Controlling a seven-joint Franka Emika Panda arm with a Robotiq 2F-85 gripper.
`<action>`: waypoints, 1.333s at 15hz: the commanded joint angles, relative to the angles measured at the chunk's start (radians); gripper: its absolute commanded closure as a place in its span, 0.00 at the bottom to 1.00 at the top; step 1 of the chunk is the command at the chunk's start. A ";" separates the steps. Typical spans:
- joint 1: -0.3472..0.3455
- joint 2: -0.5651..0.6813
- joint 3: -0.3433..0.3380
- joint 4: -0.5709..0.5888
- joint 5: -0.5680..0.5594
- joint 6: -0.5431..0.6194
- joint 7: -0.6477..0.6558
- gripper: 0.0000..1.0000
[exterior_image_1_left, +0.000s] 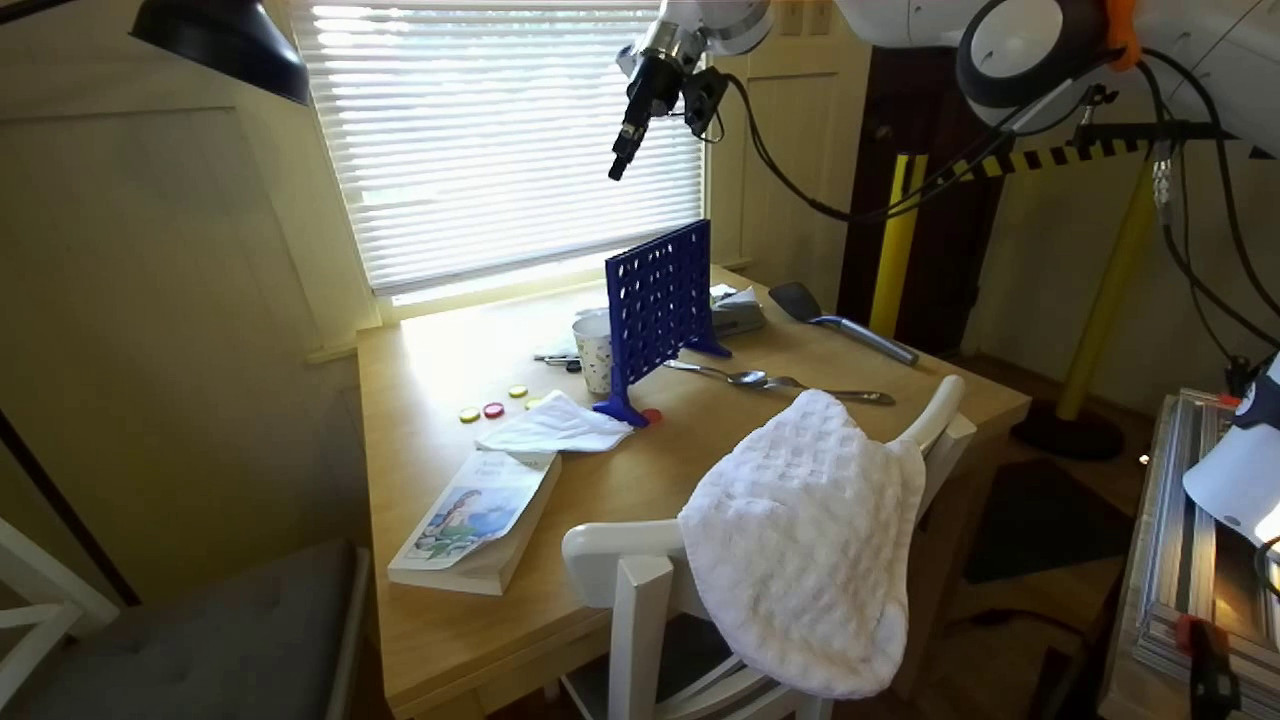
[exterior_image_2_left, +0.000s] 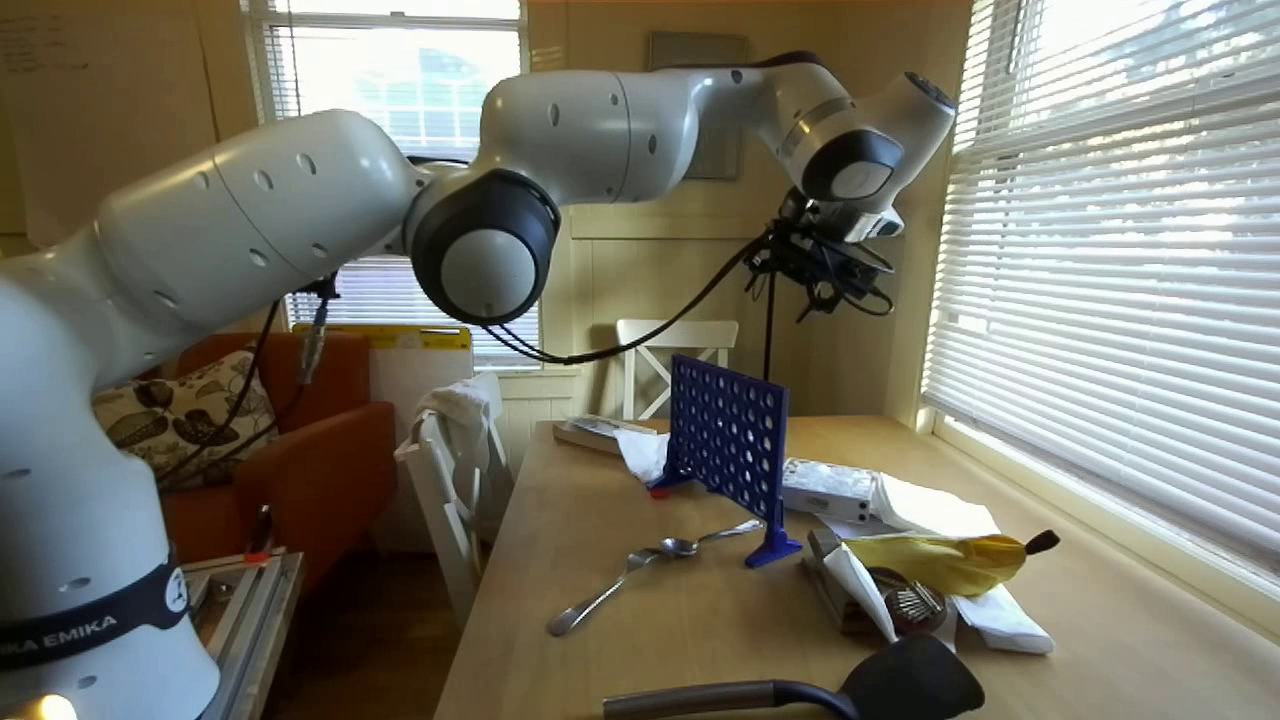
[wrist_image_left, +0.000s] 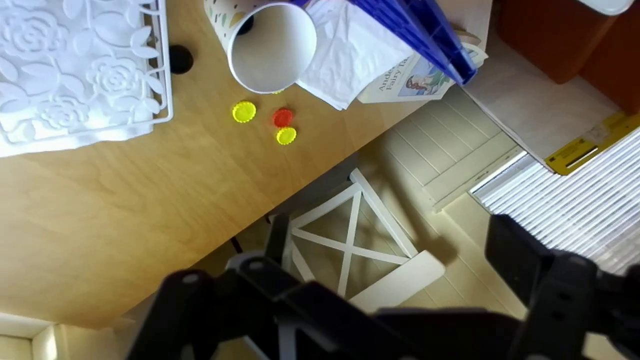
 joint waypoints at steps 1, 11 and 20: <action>0.051 -0.014 -0.011 -0.013 -0.018 -0.019 0.227 0.00; 0.163 -0.053 -0.085 -0.033 -0.079 -0.045 0.772 0.00; 0.151 -0.015 -0.108 -0.015 -0.108 -0.110 0.763 0.00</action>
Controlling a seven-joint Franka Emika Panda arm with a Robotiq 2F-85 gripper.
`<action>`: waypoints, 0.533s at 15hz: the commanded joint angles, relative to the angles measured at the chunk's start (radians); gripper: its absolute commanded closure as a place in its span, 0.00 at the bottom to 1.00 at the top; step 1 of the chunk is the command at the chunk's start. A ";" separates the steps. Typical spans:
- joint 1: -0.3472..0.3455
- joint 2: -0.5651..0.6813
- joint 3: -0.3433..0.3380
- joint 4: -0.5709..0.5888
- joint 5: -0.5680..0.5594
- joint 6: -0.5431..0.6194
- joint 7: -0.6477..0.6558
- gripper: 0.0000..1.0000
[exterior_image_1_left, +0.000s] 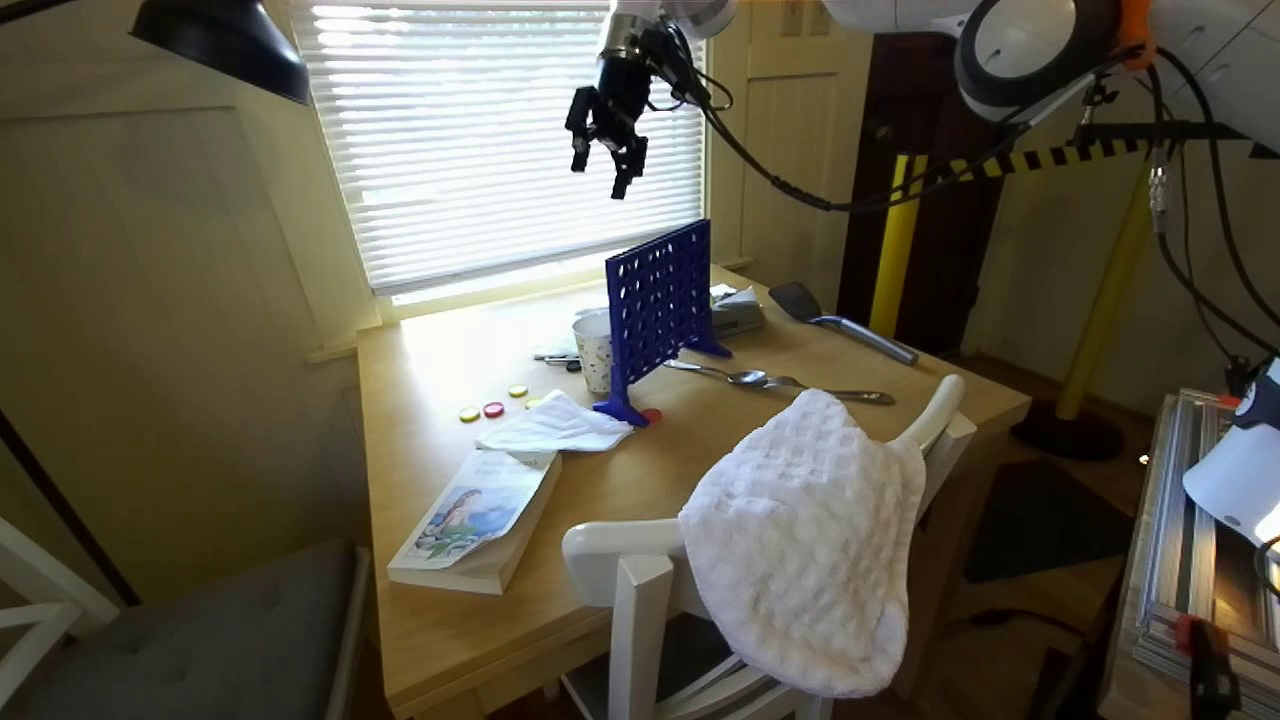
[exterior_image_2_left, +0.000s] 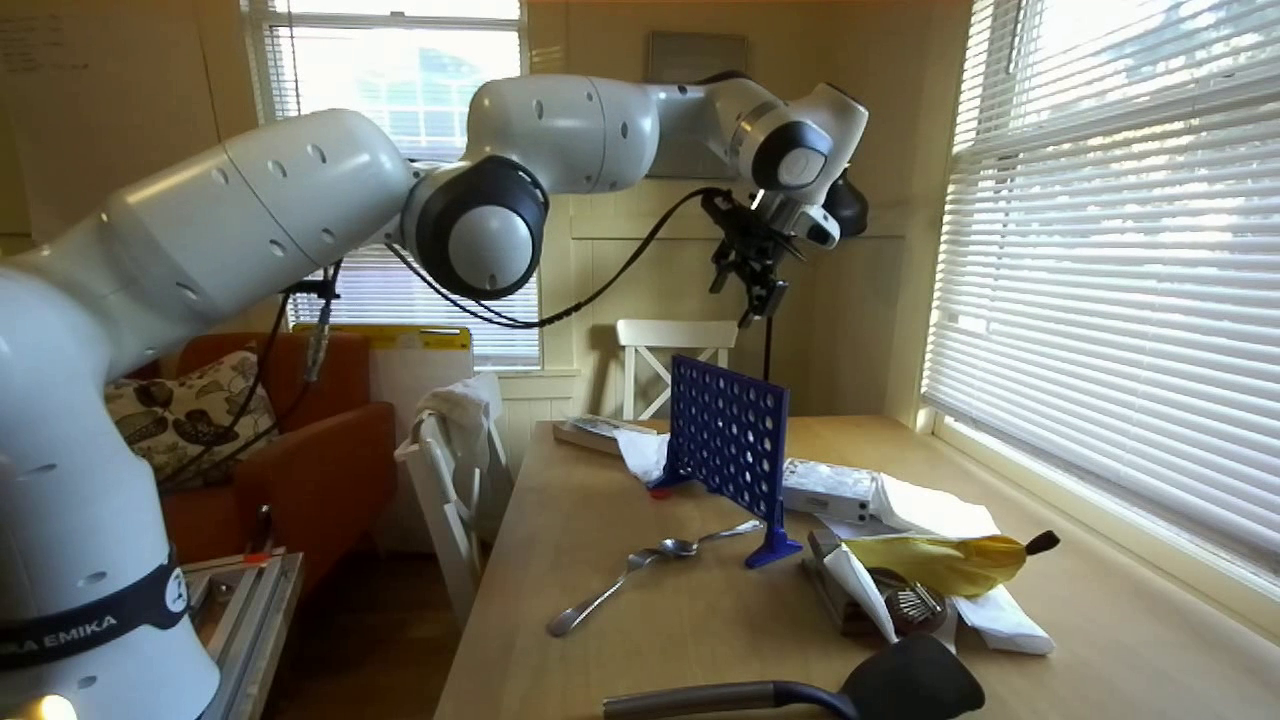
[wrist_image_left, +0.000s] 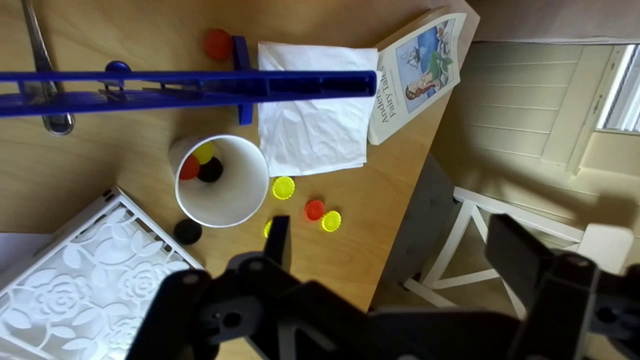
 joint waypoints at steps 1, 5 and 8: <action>-0.009 0.068 -0.006 0.064 -0.021 -0.110 -0.014 0.00; -0.007 0.082 -0.048 0.031 -0.072 -0.138 -0.020 0.00; 0.008 0.104 -0.074 0.046 -0.111 -0.095 -0.023 0.00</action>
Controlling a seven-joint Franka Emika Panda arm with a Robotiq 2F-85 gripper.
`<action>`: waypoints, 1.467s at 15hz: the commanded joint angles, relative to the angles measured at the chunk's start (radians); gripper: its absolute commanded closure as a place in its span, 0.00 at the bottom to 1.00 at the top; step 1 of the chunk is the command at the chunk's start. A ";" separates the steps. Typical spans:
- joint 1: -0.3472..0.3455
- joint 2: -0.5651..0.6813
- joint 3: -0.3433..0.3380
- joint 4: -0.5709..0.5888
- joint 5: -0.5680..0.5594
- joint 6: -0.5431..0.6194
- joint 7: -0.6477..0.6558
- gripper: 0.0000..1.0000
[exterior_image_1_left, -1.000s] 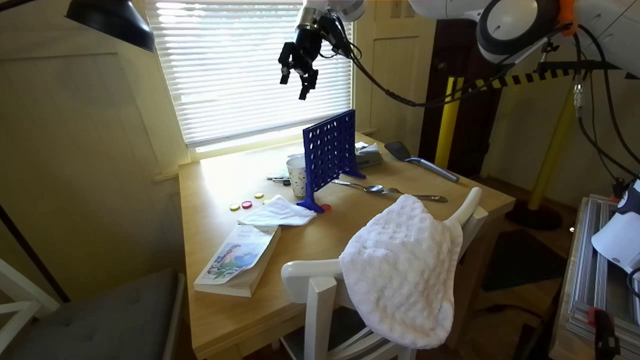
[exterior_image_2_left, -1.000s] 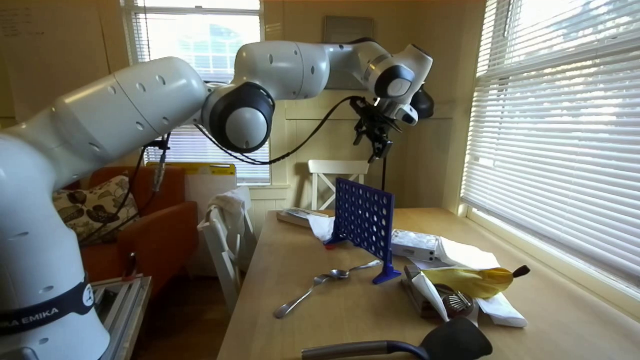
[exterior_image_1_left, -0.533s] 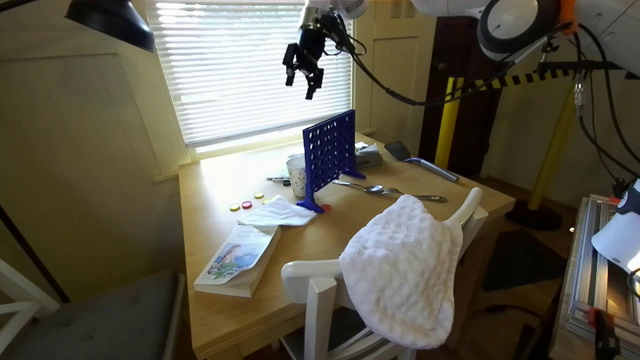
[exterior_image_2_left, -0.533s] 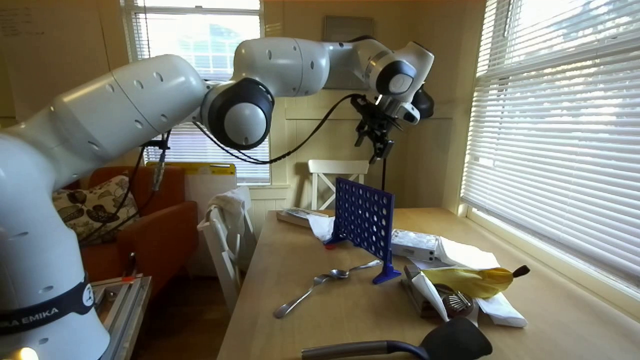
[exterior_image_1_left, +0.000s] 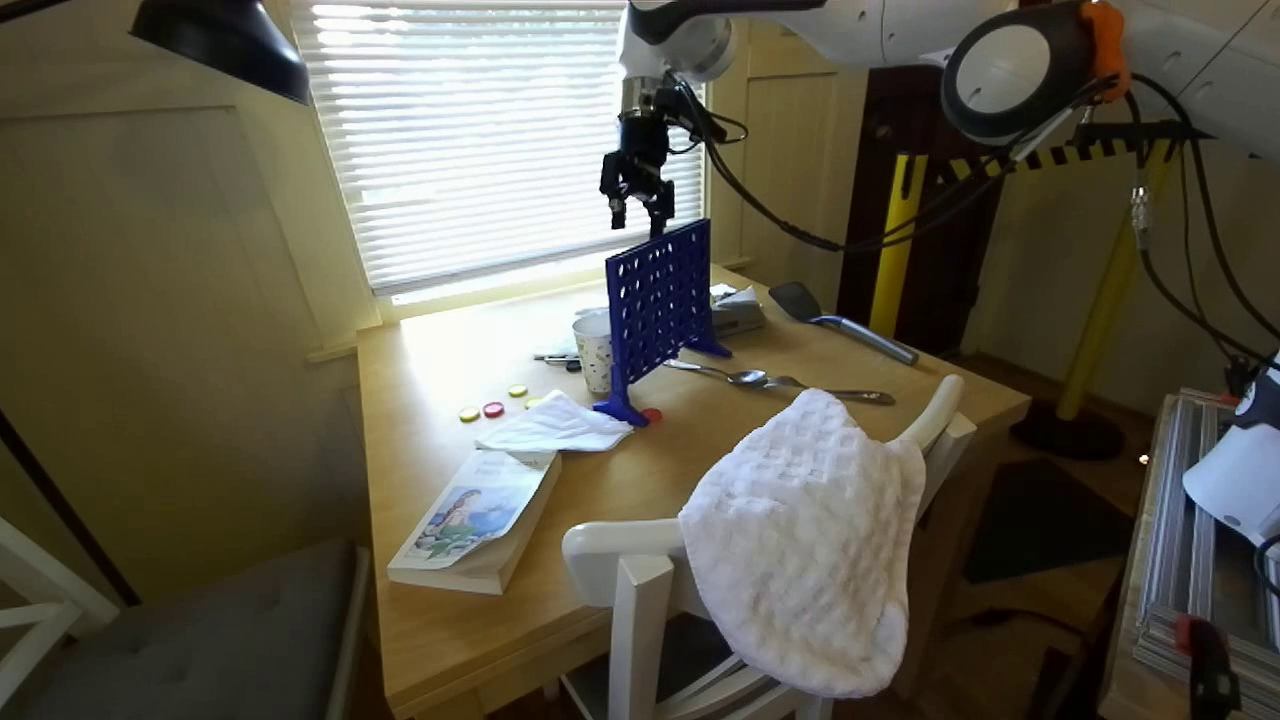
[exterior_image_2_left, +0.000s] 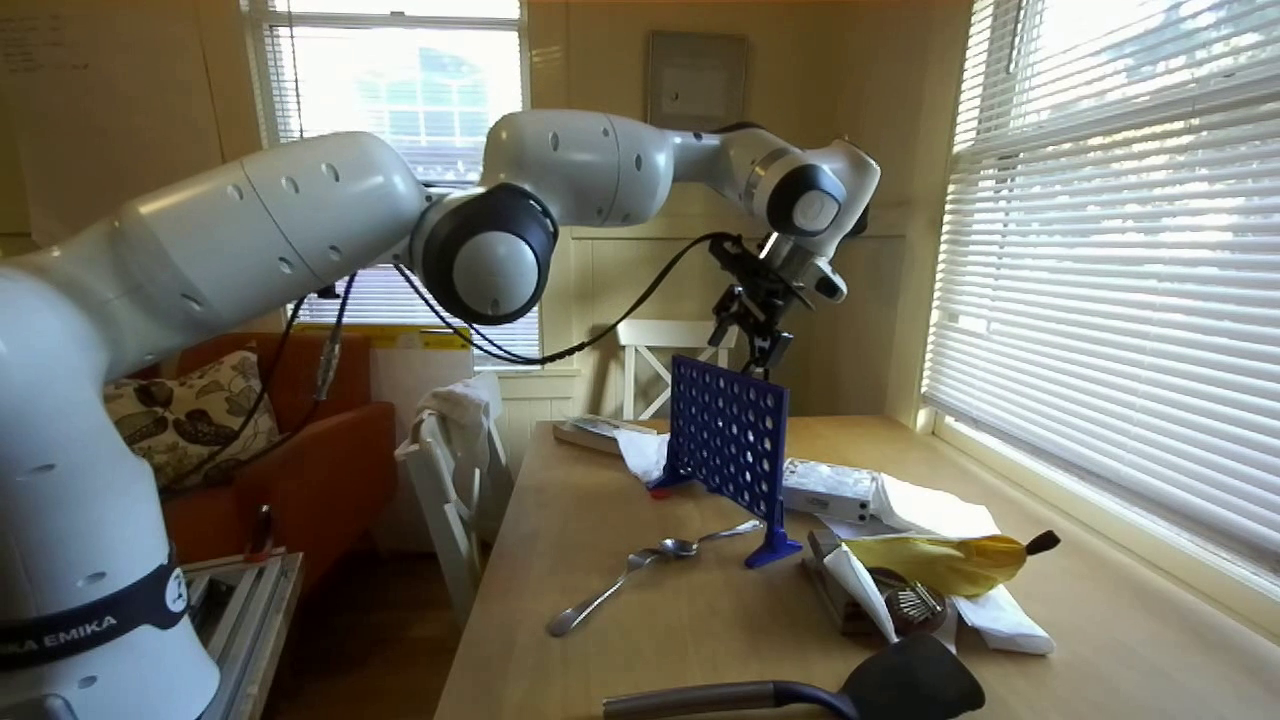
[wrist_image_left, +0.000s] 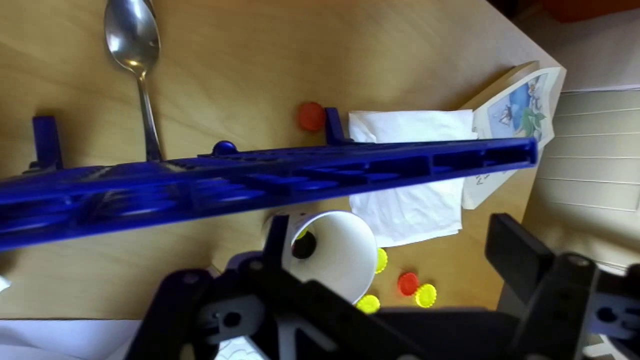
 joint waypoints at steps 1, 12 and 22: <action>0.023 0.032 -0.026 0.045 -0.053 0.030 -0.010 0.00; 0.081 0.110 -0.017 0.038 -0.094 0.285 -0.190 0.00; 0.095 0.142 0.008 0.027 -0.084 0.278 -0.232 0.00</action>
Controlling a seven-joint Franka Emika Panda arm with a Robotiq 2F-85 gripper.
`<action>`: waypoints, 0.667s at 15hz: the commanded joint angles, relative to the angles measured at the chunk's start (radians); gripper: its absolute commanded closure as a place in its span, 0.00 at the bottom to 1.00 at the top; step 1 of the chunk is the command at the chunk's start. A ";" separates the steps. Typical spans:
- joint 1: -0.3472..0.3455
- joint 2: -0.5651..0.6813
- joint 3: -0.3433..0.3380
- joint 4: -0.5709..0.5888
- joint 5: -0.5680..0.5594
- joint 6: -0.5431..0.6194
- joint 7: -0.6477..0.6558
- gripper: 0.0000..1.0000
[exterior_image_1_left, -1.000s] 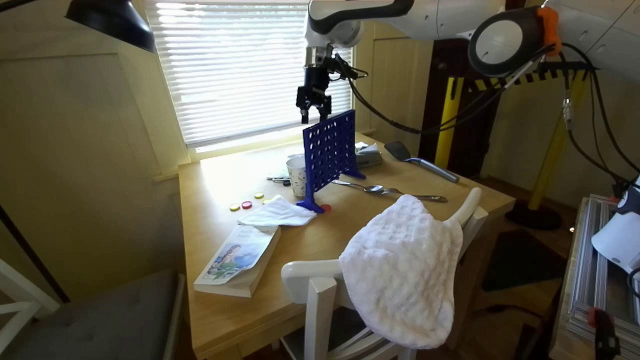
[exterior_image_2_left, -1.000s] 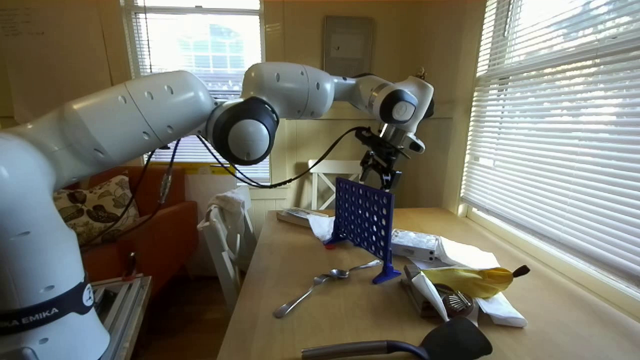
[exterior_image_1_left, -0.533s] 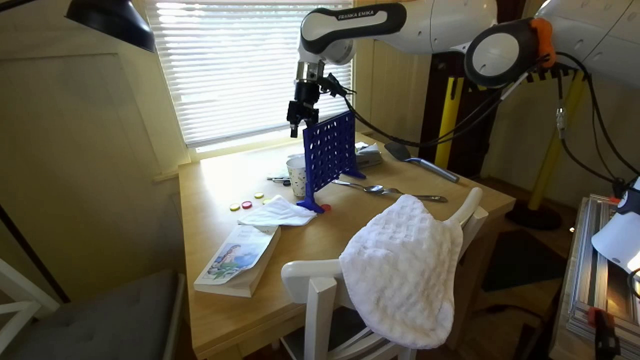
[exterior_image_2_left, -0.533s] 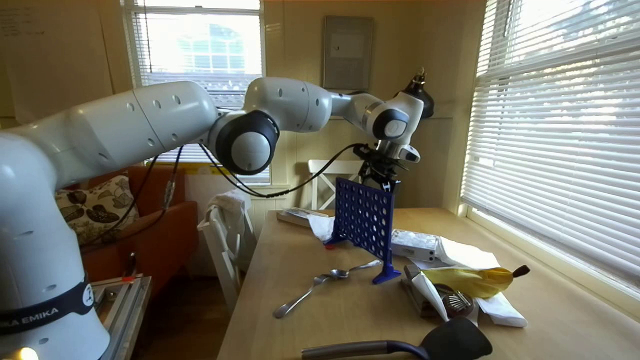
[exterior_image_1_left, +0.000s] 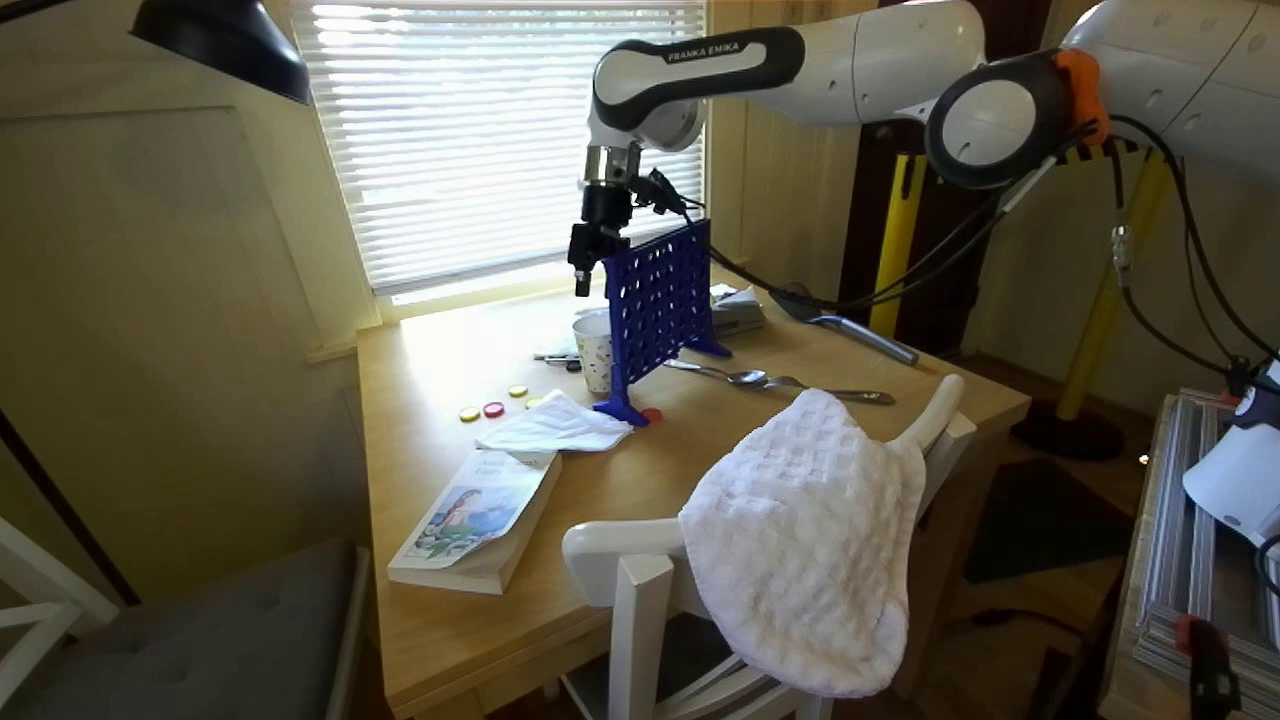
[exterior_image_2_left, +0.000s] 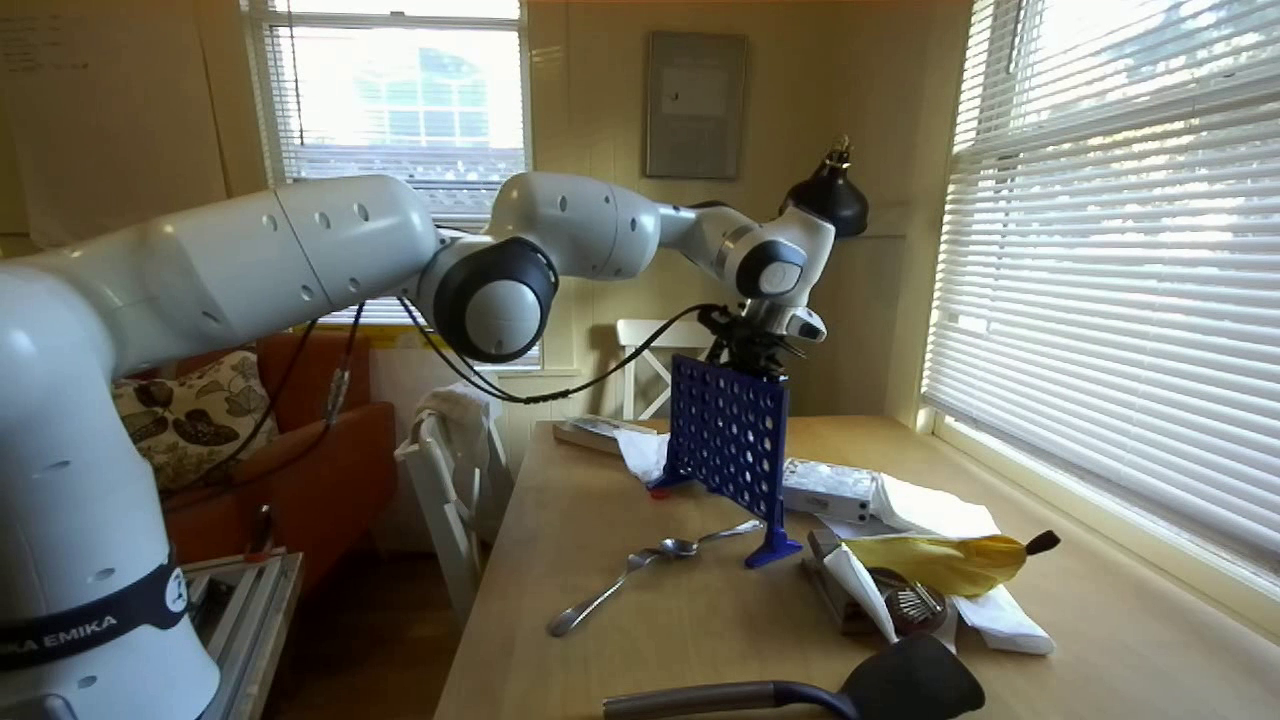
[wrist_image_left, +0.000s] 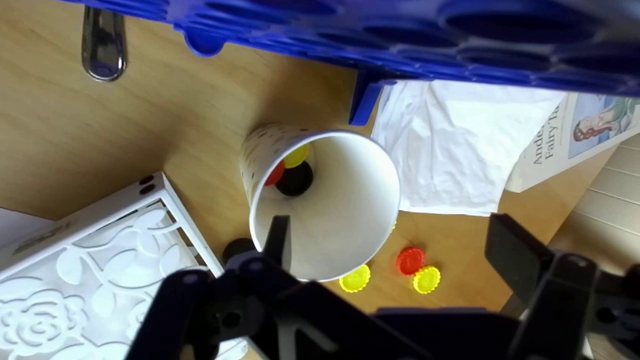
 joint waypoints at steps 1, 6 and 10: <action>-0.005 0.019 0.019 0.024 -0.008 -0.021 -0.021 0.00; -0.030 0.006 0.016 0.021 -0.009 -0.041 -0.031 0.00; -0.052 0.005 0.018 0.013 -0.004 -0.045 -0.034 0.00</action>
